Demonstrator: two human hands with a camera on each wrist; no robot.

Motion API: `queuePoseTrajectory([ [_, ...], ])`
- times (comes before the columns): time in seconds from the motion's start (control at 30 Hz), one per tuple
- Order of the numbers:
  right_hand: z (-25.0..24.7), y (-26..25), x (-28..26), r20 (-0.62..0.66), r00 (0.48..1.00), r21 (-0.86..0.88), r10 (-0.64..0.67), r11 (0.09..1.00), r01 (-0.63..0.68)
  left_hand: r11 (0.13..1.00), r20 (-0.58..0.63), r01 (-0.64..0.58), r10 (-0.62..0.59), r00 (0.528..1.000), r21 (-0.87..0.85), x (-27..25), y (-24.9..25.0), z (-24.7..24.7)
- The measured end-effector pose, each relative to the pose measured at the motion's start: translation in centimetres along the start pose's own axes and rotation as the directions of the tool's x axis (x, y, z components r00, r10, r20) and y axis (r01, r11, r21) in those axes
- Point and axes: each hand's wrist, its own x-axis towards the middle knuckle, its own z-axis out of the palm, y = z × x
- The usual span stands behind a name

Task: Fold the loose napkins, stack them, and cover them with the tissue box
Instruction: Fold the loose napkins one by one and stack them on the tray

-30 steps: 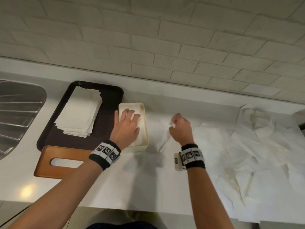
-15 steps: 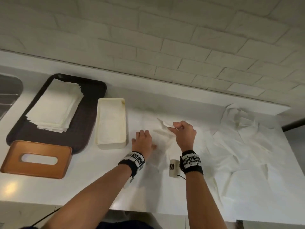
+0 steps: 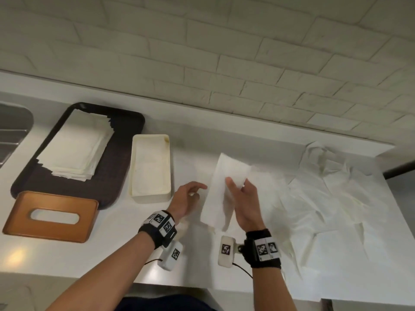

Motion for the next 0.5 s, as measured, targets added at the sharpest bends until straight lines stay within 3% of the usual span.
queuePoseTrajectory([
  [0.1,2.5,5.1,0.5,-0.061,0.991,-0.217,0.120,0.968,-0.131,0.993,-0.101,0.074,-0.065,0.993,0.087,-0.9,-1.2,-1.0],
  [0.2,4.1,8.5,0.5,-0.202,0.957,-0.330,0.209,0.905,-0.267,0.994,-0.144,0.088,-0.078,0.986,0.059,-1.4,-1.9,-1.5],
  [0.33,5.4,9.7,0.0,-0.292,0.929,-0.316,0.227,0.894,-0.318,0.981,-0.176,0.008,0.026,0.984,0.193,-1.6,-2.0,-1.0],
  [0.5,6.5,8.6,-0.9,-0.336,0.923,-0.242,0.186,0.930,-0.276,0.940,-0.183,-0.047,0.115,0.976,0.337,-2.0,-1.5,-0.9],
])
